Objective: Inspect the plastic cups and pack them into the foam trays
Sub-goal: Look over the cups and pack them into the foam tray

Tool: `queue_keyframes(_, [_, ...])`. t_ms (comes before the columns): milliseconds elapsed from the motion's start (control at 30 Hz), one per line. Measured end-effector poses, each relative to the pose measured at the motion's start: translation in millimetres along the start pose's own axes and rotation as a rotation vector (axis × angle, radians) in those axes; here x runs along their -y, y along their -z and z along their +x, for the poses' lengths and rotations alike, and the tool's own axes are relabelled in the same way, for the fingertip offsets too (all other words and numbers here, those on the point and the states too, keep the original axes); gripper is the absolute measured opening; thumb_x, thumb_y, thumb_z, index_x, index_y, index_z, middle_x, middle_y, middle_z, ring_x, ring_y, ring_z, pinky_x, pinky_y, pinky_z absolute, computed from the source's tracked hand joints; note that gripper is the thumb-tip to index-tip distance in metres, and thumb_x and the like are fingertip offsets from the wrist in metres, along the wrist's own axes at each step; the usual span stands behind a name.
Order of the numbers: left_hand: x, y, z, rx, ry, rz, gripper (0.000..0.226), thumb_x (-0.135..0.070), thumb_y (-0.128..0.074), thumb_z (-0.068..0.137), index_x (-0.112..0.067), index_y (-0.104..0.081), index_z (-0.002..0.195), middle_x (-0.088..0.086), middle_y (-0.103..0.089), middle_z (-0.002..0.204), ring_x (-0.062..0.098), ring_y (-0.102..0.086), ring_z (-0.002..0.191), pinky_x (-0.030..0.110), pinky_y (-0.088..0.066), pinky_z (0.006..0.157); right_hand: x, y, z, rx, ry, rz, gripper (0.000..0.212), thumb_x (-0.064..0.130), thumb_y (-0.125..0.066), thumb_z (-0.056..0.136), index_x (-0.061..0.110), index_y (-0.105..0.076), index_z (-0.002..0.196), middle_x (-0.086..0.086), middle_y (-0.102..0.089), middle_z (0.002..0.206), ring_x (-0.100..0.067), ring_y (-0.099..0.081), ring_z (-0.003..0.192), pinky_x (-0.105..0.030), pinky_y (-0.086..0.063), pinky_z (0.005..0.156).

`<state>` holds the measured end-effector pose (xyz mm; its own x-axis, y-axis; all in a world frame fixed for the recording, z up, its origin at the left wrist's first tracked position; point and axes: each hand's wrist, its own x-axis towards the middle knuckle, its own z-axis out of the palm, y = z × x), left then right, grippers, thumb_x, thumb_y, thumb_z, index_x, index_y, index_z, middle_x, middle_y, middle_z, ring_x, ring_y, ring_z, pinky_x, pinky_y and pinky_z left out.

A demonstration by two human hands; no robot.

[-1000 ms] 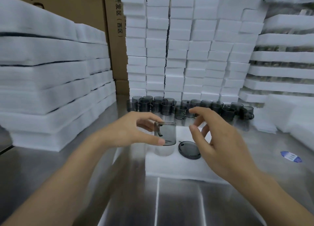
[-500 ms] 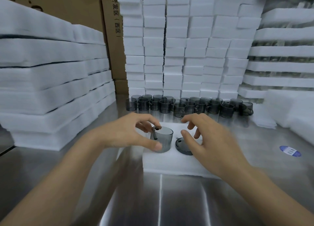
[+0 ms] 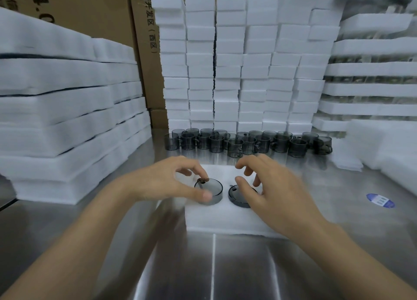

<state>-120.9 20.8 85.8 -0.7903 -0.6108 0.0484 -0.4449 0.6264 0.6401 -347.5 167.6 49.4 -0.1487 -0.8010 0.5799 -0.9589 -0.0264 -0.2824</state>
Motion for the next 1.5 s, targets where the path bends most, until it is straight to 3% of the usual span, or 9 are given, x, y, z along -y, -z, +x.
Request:
queue_keyframes(400, [14.4,-10.9,11.7,-0.056,-0.063,-0.014,0.059,-0.077,-0.087,0.060,-0.042,-0.080,0.105,-0.040,-0.062,0.121,-0.017,-0.051,0.124,0.032,-0.042,0.107,-1.8,-1.8,0.5,0.020,0.003,0.001,0.020,0.053,-0.050,0.102,0.044,-0.054,0.119,0.023,-0.052,0.104,-0.002,-0.057,0.090,-0.033,-0.051,0.079])
queue_keyframes(567, [17.6,-34.0,27.3,-0.525,-0.184,-0.198,0.034,-0.070,-0.066,0.083,-0.047,-0.077,0.105,-0.023,-0.065,0.121,0.004,-0.060,0.123,0.035,-0.046,0.105,-3.7,-2.7,1.0,0.015,-0.003,-0.001,0.017,0.055,-0.050,0.100,0.045,-0.054,0.113,0.025,-0.054,0.100,0.000,-0.058,0.086,-0.030,-0.050,0.074])
queue_keyframes(700, [23.8,-59.4,39.2,-0.263,-0.048,-0.328,0.040,-0.056,-0.062,0.097,-0.051,-0.062,0.136,-0.021,-0.048,0.152,0.002,-0.038,0.149,0.035,-0.027,0.126,-5.2,-3.3,7.4,0.072,-0.102,0.032,0.014,0.055,-0.054,0.096,0.042,-0.060,0.096,0.025,-0.065,0.089,0.001,-0.062,0.079,-0.028,-0.050,0.070])
queue_keyframes(833, [29.5,-64.8,44.3,-0.263,0.000,-0.405,0.048,-0.063,-0.062,0.085,-0.056,-0.066,0.132,-0.021,-0.052,0.150,-0.007,-0.046,0.138,0.028,-0.035,0.116,-10.8,-9.3,49.2,0.182,-0.242,0.060,0.019,0.057,-0.056,0.094,0.041,-0.064,0.088,0.019,-0.069,0.077,-0.002,-0.063,0.072,-0.029,-0.049,0.064])
queue_keyframes(933, [32.1,-64.7,46.5,-0.291,-0.007,-0.463,0.035,-0.052,-0.069,0.095,-0.050,-0.070,0.129,-0.019,-0.057,0.145,-0.017,-0.053,0.123,0.022,-0.041,0.108,-18.3,-26.3,93.3,0.237,-0.323,0.176,0.014,0.047,-0.060,0.094,0.036,-0.064,0.100,0.007,-0.074,0.087,-0.015,-0.070,0.072,-0.041,-0.062,0.077])
queue_keyframes(1033, [35.4,-66.0,48.4,-0.294,-0.007,-0.464,0.027,-0.039,-0.066,0.105,-0.049,-0.070,0.130,-0.020,-0.057,0.142,-0.016,-0.051,0.124,0.011,-0.038,0.097,-31.6,-48.0,132.4,0.291,-0.381,0.114,0.038,0.039,-0.060,0.096,0.027,-0.055,0.132,-0.003,-0.073,0.105,-0.022,-0.073,0.083,-0.045,-0.060,0.090])
queue_keyframes(1200, [36.5,-66.8,49.6,-0.287,-0.003,-0.437,0.029,-0.043,-0.064,0.104,-0.054,-0.067,0.130,-0.025,-0.053,0.139,-0.027,-0.045,0.117,0.001,-0.036,0.086,-52.5,-72.9,166.4,0.478,-0.490,0.006,0.071,0.025,-0.057,0.100,0.026,-0.026,0.164,-0.010,-0.063,0.119,-0.024,-0.071,0.076,-0.039,-0.061,0.076])
queue_keyframes(1333, [34.4,-65.5,48.8,-0.289,-0.019,-0.410,0.030,-0.051,-0.064,0.100,-0.055,-0.066,0.130,-0.024,-0.053,0.139,-0.024,-0.044,0.119,0.007,-0.034,0.090,-59.6,-80.2,168.7,0.470,-0.455,-0.145,0.044,0.017,-0.062,0.093,0.015,-0.055,0.136,-0.009,-0.067,0.110,-0.031,-0.072,0.089,-0.046,-0.063,0.087])
queue_keyframes(1500, [29.4,-62.1,47.6,-0.283,-0.006,-0.359,0.028,-0.046,-0.061,0.105,-0.053,-0.065,0.132,-0.020,-0.053,0.142,-0.012,-0.047,0.124,0.013,-0.035,0.096,-58.2,-58.3,160.8,0.407,-0.428,-0.110,0.012,0.013,-0.060,0.098,0.012,-0.072,0.100,-0.009,-0.079,0.088,-0.024,-0.079,0.079,-0.045,-0.063,0.088])
